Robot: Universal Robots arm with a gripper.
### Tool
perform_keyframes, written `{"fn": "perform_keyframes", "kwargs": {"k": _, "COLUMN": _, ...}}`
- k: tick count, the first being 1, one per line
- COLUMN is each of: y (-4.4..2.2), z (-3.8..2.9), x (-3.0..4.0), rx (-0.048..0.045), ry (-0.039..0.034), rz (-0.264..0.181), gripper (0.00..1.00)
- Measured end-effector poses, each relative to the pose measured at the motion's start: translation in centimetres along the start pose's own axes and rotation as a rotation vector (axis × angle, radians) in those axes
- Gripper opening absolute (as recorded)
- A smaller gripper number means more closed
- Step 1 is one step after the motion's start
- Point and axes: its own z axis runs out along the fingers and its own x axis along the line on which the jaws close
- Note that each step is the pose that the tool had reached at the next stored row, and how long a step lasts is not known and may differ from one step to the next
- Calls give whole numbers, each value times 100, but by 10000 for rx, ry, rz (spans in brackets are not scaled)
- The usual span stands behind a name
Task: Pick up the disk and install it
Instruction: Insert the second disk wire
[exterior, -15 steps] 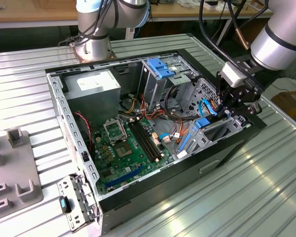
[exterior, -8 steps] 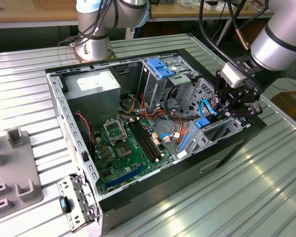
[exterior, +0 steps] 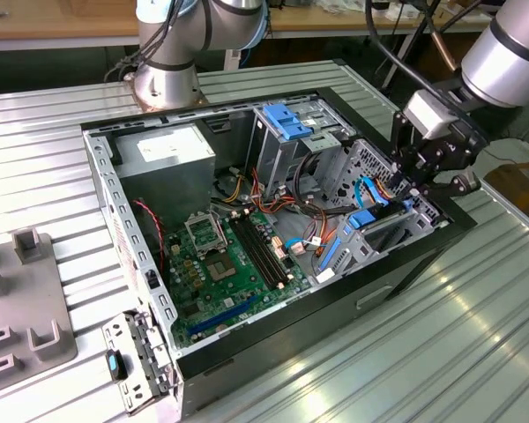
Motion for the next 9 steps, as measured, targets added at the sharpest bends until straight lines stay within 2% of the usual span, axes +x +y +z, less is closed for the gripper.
{"fn": "perform_keyframes", "kwargs": {"k": 1, "y": 0, "z": 0, "x": -1, "rx": -1, "ry": -10, "rz": 1, "gripper": 30}}
{"fn": "perform_keyframes", "kwargs": {"k": 3, "y": 10, "z": 25, "x": -237, "rx": 0, "ry": 29, "rz": -1, "gripper": 30}}
{"fn": "perform_keyframes", "kwargs": {"k": 4, "y": 13, "z": 30, "x": -299, "rx": 1, "ry": 62, "rz": -4, "gripper": 30}}
{"fn": "perform_keyframes", "kwargs": {"k": 5, "y": 16, "z": 36, "x": -344, "rx": 2, "ry": 79, "rz": -4, "gripper": 30}}
{"fn": "perform_keyframes", "kwargs": {"k": 9, "y": 42, "z": 44, "x": -436, "rx": -5, "ry": 95, "rz": -74, "gripper": 30}}
